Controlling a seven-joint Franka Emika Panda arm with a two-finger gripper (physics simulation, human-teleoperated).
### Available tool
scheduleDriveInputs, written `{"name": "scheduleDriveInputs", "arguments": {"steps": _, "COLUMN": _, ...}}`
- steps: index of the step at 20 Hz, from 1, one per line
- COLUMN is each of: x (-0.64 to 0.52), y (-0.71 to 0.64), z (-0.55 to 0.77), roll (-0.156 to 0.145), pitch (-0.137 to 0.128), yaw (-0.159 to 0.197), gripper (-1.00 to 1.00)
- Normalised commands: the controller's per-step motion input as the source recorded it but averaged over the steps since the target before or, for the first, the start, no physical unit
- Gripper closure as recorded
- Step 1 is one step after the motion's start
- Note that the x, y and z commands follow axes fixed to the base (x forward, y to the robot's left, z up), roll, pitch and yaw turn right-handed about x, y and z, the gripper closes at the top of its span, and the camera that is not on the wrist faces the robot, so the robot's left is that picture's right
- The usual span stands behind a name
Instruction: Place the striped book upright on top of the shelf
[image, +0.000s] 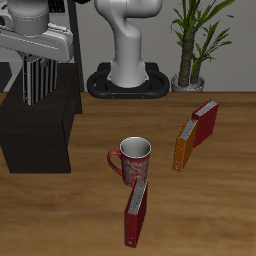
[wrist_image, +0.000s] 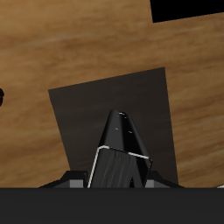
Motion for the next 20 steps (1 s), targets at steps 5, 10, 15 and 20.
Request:
{"name": "scheduleDriveInputs", "arguments": {"steps": 5, "x": 0.01, "y": -0.11, "z": -0.15, "roll": -0.066, "pitch": 0.015, "yaw": -0.023, "gripper": -1.00}}
{"name": "scheduleDriveInputs", "arguments": {"steps": 10, "x": -0.03, "y": -0.07, "z": -0.05, "roll": -0.019, "pitch": 0.015, "yaw": -0.032, "gripper": -1.00}}
{"name": "scheduleDriveInputs", "arguments": {"steps": 15, "x": -0.04, "y": -0.04, "z": 0.07, "roll": -0.012, "pitch": -0.009, "yaw": -0.009, "gripper": -1.00}}
{"name": "scheduleDriveInputs", "arguments": {"steps": 20, "x": -0.10, "y": 0.00, "z": 0.15, "roll": -0.009, "pitch": -0.028, "yaw": 0.000, "gripper": -1.00}}
